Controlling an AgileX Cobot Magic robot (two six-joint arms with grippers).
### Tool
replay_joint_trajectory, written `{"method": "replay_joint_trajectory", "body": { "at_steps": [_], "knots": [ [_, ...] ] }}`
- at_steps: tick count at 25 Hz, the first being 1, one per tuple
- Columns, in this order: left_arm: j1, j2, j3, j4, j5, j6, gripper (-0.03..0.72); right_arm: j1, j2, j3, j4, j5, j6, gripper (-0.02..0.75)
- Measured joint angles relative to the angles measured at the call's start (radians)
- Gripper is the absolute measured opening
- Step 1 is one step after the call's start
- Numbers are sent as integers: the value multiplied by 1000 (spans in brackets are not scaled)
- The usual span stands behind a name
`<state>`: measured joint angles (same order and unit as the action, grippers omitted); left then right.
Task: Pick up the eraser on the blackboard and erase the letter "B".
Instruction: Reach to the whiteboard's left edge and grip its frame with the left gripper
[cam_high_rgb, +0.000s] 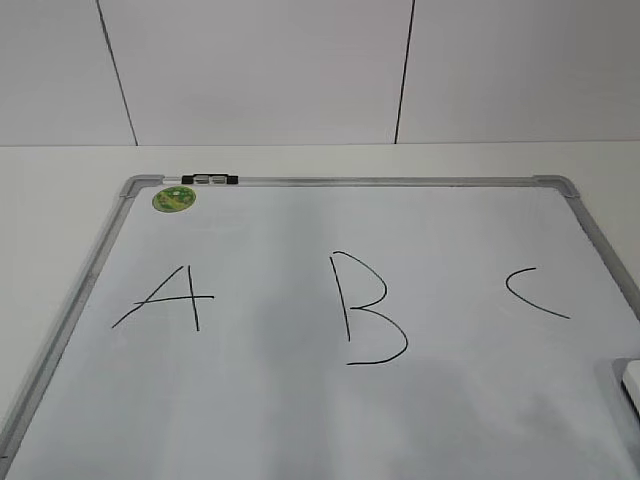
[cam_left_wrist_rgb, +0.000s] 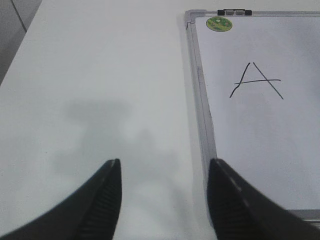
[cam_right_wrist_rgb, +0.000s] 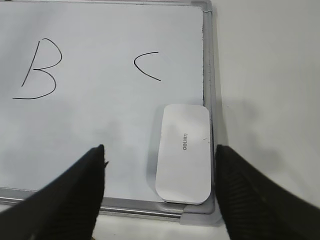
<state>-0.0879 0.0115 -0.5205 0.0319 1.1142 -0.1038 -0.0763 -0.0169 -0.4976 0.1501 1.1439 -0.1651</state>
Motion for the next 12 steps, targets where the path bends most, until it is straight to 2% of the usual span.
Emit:
{"method": "replay_joint_trajectory", "body": {
  "at_steps": [12],
  "knots": [
    [0, 0, 0, 0, 0, 0, 391, 0, 0, -42, 0, 24, 5, 548]
  ]
}}
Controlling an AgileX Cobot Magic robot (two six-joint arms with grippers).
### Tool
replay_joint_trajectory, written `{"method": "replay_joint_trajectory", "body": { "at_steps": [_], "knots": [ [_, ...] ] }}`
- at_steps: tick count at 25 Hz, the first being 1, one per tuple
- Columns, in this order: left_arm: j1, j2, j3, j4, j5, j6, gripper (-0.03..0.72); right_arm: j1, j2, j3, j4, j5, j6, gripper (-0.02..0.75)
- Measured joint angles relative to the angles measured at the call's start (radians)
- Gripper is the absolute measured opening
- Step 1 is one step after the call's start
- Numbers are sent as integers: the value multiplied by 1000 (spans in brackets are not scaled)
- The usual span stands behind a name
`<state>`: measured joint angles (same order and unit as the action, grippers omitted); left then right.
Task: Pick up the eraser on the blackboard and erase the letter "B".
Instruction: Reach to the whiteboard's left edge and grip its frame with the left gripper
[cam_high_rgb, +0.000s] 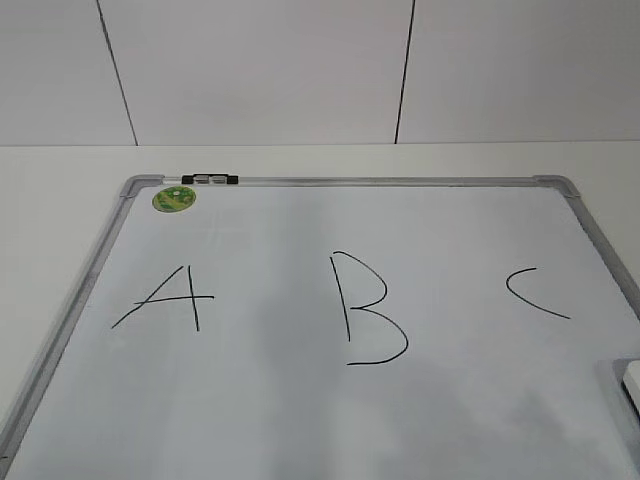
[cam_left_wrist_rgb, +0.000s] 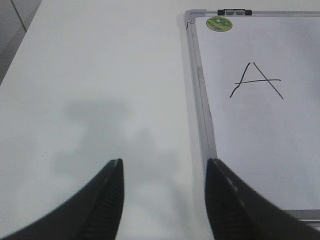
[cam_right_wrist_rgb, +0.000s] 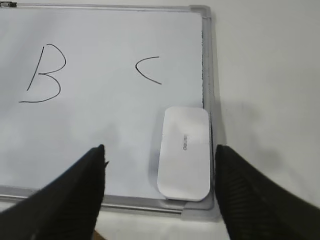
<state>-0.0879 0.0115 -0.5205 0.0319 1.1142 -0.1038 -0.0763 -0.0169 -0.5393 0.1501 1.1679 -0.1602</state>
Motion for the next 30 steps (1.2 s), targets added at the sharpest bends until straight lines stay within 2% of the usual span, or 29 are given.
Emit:
{"method": "replay_joint_trajectory", "body": {
  "at_steps": [5, 15, 19, 30],
  "knots": [
    [0, 0, 0, 0, 0, 0, 370, 0, 38, -50, -6, 99, 27, 548],
    [0, 21, -25, -4, 2, 0, 372, 0, 302, -158, 0, 103, 174, 548],
    [0, 157, -90, -11, 23, 0, 373, 0, 430, -183, 1, 103, 181, 548],
    [-9, 591, -211, -32, 47, 0, 372, 0, 712, -184, -93, 95, 184, 548]
  ]
}}
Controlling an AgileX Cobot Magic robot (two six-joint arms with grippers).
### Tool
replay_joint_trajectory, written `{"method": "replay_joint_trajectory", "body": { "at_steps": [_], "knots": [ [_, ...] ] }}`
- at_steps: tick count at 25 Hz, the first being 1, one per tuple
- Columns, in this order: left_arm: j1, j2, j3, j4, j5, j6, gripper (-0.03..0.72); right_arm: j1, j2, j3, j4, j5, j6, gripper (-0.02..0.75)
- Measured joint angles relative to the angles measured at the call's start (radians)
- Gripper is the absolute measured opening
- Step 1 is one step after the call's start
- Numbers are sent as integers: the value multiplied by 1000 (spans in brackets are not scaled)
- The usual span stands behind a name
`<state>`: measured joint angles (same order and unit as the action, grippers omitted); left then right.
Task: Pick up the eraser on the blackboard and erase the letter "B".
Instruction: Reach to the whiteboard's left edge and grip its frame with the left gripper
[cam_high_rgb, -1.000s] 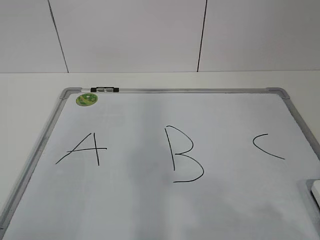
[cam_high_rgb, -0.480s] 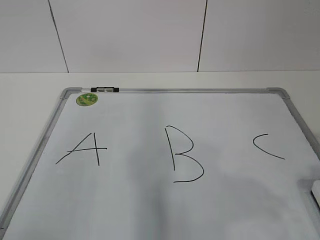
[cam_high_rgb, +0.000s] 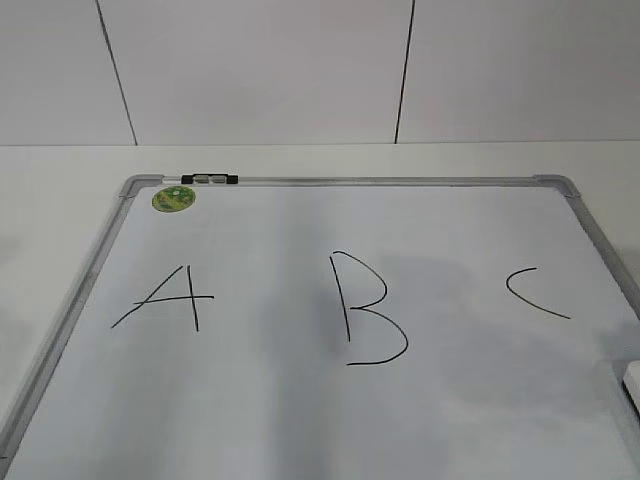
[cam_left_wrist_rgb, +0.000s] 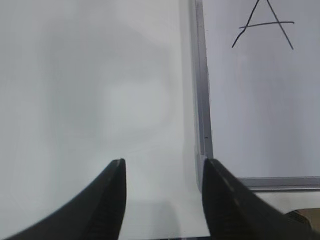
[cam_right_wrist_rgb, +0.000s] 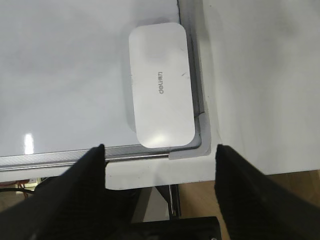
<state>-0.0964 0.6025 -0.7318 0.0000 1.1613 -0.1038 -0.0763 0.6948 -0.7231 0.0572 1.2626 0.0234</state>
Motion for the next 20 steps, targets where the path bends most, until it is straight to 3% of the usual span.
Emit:
{"method": "replay_joint_trajectory", "body": {
  "at_steps": [20],
  "knots": [
    [-2, 697, -292, -38, -2, 64, 370, 0, 132, 0, -26, -14, 1, 548]
  ]
}}
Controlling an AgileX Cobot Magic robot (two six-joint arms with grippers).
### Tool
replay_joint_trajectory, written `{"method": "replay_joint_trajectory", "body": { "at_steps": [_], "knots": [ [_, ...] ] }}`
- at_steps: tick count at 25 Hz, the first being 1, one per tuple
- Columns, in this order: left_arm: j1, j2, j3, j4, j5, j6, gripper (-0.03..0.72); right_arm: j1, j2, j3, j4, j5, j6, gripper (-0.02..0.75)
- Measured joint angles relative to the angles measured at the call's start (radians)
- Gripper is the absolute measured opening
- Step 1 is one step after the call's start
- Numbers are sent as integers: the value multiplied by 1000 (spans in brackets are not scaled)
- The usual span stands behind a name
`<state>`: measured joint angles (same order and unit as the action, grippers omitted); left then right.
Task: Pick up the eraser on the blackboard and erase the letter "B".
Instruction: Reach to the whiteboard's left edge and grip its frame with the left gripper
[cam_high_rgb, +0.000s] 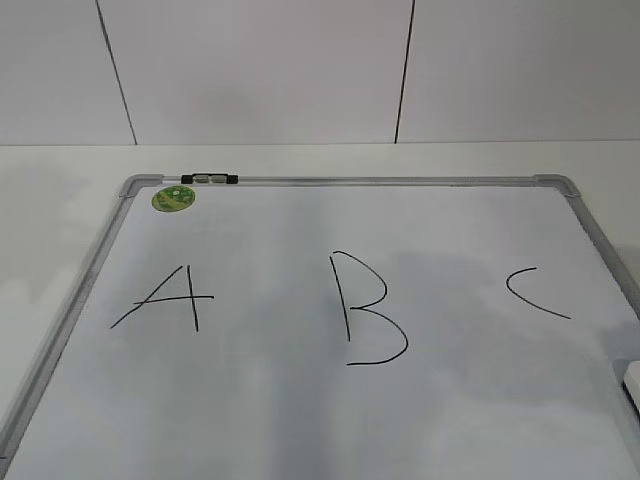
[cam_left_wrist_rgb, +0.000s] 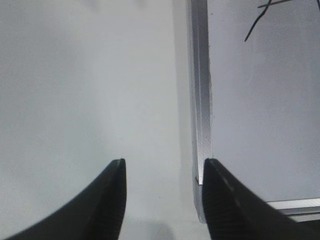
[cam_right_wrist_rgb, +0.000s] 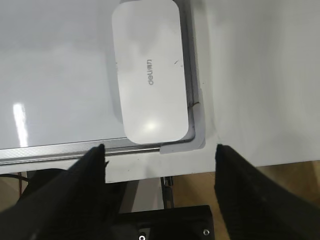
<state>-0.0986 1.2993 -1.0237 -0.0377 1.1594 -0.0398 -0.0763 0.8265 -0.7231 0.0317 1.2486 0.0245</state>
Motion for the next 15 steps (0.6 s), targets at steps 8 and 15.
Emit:
{"method": "replay_joint_trajectory", "body": {
  "at_steps": [8, 15],
  "knots": [
    [0, 204, -94, 2, -8, 17, 370, 0, -6, 0, -57, 0, 2, 548],
    [0, 309, -105, 2, -57, 19, 370, 0, -11, 0, -60, 0, 2, 548]
  ]
}}
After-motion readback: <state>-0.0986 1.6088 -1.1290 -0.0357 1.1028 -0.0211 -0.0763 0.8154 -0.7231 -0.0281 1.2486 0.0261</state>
